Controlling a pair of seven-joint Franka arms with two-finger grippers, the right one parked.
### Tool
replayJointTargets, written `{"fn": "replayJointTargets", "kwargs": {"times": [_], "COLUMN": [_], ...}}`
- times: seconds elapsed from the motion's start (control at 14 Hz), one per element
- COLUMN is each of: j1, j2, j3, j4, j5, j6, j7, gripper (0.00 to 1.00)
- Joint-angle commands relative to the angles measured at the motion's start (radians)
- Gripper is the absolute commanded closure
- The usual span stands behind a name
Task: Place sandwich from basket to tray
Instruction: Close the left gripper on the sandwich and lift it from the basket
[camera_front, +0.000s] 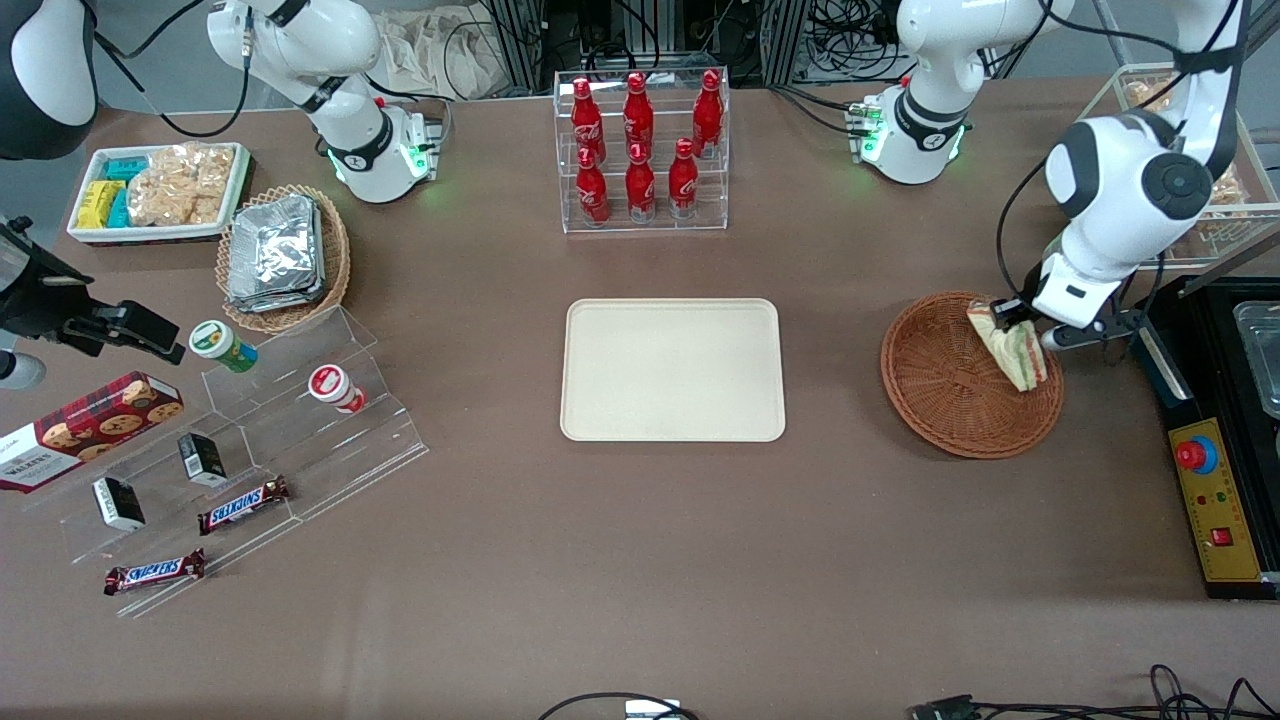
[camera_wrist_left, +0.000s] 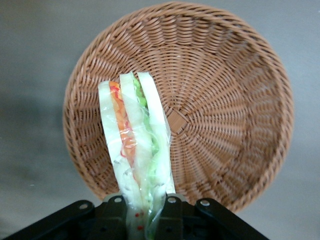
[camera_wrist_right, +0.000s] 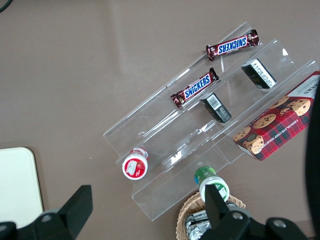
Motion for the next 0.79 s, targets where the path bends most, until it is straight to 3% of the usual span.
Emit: {"fn": "replayJointTargets", "kwargs": {"times": [0.0,0.29,0.71], "j1": [-0.005,-0.069,-0.197], "j2": [-0.053,-0.055,-0.05], "j3": [-0.006,-0.01,-0.013], "j4": [0.076,0.237,0.303], "j5": [0.012,0.003,0.0], "j6": [-0.131,-0.319,-0.328], "j7": [0.116,0.236,0.279], "gripper": [0.9,0.89,0.9]}}
